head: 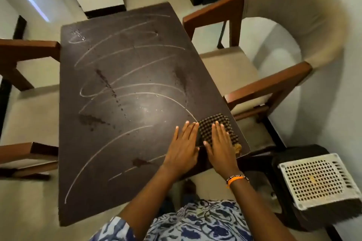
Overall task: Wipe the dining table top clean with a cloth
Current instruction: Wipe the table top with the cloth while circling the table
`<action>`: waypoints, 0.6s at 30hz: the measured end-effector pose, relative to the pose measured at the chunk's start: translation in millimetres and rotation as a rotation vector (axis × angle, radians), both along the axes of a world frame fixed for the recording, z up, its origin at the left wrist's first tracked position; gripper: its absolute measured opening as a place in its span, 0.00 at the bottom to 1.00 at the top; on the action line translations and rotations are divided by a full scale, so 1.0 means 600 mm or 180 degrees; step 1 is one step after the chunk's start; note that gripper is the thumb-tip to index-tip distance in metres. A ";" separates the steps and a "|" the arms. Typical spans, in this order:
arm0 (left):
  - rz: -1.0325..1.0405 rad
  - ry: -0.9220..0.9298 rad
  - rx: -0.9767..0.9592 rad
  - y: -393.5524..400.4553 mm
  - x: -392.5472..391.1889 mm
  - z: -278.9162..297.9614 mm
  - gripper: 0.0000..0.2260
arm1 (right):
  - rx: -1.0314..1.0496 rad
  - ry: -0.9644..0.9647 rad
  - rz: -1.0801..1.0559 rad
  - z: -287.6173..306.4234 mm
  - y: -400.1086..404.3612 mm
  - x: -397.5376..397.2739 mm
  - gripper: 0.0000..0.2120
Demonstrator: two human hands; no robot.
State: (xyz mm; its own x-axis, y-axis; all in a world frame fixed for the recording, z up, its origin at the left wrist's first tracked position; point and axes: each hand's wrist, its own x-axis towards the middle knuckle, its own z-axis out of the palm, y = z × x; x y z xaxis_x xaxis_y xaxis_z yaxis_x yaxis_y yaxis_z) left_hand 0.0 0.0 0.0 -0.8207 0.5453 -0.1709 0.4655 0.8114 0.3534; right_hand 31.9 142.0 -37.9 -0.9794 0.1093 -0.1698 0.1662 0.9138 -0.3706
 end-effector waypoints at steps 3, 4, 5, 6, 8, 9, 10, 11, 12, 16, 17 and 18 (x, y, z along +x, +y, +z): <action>0.0212 -0.0464 0.0139 0.009 0.014 -0.016 0.29 | 0.0374 -0.0270 0.0057 -0.022 0.006 0.015 0.32; 0.0254 -0.0561 0.0194 0.010 0.019 -0.020 0.29 | 0.0512 -0.0305 0.0131 -0.026 0.003 0.019 0.32; 0.0301 -0.0675 0.0260 0.012 0.022 -0.021 0.30 | 0.0575 -0.0295 0.0154 -0.030 0.001 0.017 0.31; 0.0367 -0.0767 0.0325 0.012 0.026 -0.020 0.30 | 0.0623 -0.0296 0.0181 -0.029 -0.002 0.014 0.31; 0.0558 -0.0903 0.0467 0.010 0.026 -0.014 0.30 | 0.0728 -0.0315 0.0187 -0.027 -0.006 0.005 0.31; 0.0655 -0.0994 0.0532 0.008 0.026 -0.014 0.30 | 0.0787 -0.0370 0.0214 -0.029 -0.008 0.001 0.31; 0.0750 -0.1075 0.0604 0.006 0.026 -0.012 0.30 | 0.0866 -0.0420 0.0260 -0.030 -0.009 -0.003 0.31; 0.0817 -0.1125 0.0685 0.005 0.025 -0.009 0.29 | 0.0930 -0.0442 0.0271 -0.028 -0.008 -0.007 0.30; 0.0883 -0.1171 0.0760 0.004 0.024 -0.006 0.29 | 0.0981 -0.0448 0.0302 -0.026 -0.008 -0.010 0.30; 0.1185 -0.1335 0.1088 -0.008 0.021 0.003 0.25 | 0.0804 -0.0479 0.0240 0.001 -0.006 -0.031 0.27; 0.1241 -0.1375 0.1151 -0.012 0.020 0.005 0.25 | 0.0658 -0.0459 0.0060 0.013 -0.007 -0.037 0.25; 0.1276 -0.1405 0.1220 -0.015 0.018 0.007 0.24 | 0.0443 -0.0445 -0.0189 0.027 -0.007 -0.045 0.23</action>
